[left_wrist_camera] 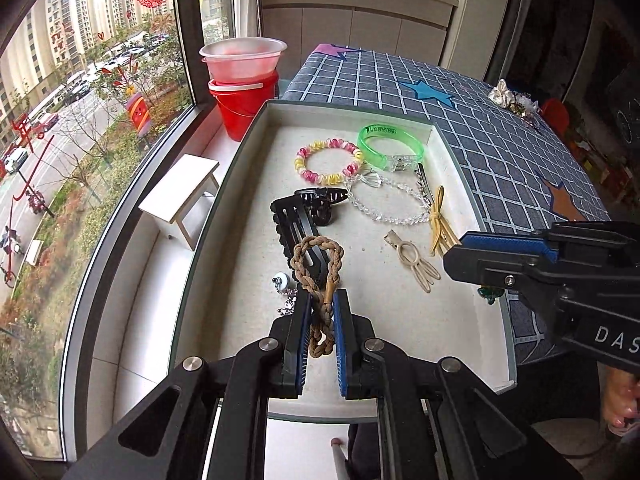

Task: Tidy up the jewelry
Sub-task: 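Carry the braided bracelet into the white box with left while right carries the yellow keychain there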

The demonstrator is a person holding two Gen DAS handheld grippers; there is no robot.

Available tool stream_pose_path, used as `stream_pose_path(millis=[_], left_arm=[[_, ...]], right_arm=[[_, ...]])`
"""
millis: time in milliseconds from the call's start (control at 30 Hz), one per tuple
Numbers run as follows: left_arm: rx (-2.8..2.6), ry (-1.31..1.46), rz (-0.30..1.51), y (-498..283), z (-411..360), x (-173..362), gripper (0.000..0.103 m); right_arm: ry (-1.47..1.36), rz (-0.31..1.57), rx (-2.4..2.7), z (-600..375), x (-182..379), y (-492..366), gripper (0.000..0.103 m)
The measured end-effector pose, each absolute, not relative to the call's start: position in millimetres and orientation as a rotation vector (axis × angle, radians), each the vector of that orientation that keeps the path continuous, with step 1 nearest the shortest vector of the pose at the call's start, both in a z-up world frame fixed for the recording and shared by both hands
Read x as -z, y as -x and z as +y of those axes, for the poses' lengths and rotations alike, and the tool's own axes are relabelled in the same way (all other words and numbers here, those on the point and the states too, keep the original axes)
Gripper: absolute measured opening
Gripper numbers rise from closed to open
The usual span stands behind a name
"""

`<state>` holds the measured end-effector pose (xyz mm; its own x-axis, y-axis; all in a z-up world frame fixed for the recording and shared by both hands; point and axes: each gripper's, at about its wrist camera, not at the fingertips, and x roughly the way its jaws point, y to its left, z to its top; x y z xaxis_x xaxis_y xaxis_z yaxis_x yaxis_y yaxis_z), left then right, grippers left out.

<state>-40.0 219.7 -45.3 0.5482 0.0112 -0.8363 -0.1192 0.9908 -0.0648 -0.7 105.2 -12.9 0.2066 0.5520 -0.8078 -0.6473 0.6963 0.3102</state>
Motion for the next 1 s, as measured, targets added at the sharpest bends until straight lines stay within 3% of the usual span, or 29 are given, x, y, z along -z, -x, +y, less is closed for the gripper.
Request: stream_pose_path(millis=[1000], left_arm=[[-0.111, 0.075, 1.043, 22, 212, 68, 0.019]], right_arm=[[0.181, 1.151, -0.773, 121, 58, -23, 0.016]])
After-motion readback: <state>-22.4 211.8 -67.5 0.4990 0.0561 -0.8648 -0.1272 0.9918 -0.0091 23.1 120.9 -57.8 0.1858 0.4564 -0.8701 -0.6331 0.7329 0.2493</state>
